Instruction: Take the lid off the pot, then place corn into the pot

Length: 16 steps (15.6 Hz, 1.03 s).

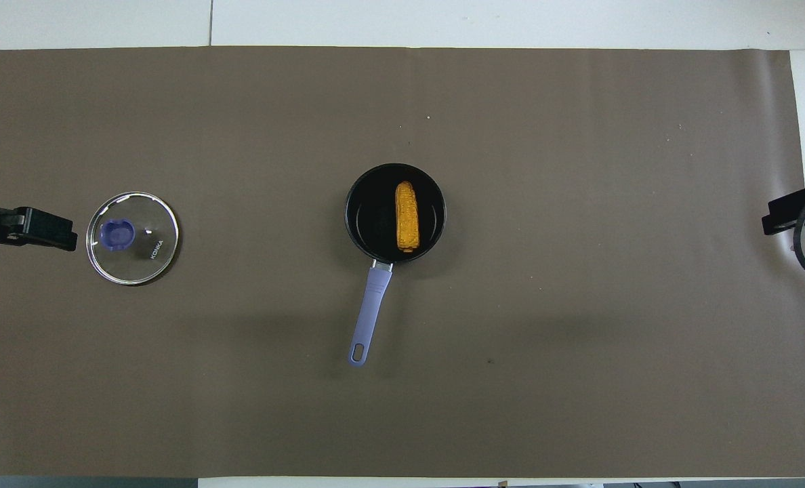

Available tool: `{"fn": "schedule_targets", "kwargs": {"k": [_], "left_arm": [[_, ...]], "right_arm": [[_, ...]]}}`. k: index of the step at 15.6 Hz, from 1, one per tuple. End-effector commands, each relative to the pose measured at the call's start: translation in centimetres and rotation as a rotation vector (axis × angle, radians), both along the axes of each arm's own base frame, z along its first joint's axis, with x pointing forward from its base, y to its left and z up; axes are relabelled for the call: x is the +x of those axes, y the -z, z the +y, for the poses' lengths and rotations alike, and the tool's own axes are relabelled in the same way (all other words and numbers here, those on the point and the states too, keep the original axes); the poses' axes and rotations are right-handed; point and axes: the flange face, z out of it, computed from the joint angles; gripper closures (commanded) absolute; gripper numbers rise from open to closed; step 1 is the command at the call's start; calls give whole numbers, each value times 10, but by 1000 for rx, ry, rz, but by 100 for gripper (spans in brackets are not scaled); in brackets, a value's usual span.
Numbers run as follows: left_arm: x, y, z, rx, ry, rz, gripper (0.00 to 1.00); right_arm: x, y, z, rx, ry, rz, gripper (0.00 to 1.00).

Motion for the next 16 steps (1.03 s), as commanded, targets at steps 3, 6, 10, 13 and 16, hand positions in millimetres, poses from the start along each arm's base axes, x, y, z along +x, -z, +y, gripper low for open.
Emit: {"fn": "schedule_targets", "kwargs": {"k": [3,6,10,13,16], "left_arm": [[5,-4,-9,4,12,-7,0],[3,-5,-9,4,10,-4,0],[0,-7,-10,4,12,-7,0],[-1,-6,-12,2,16,-5,0],[-1,-5,-15,-10,17,-3,0]], "right_arm": [[1,-1,-8,6,1,22,0],[-1,-4,-12,9,-2,18,0],[-2,-5,-9,20,-9,15,0],[-3,-6,-11,44,1,8,0],[-3,-8,-12,41,2,4,0]]}}
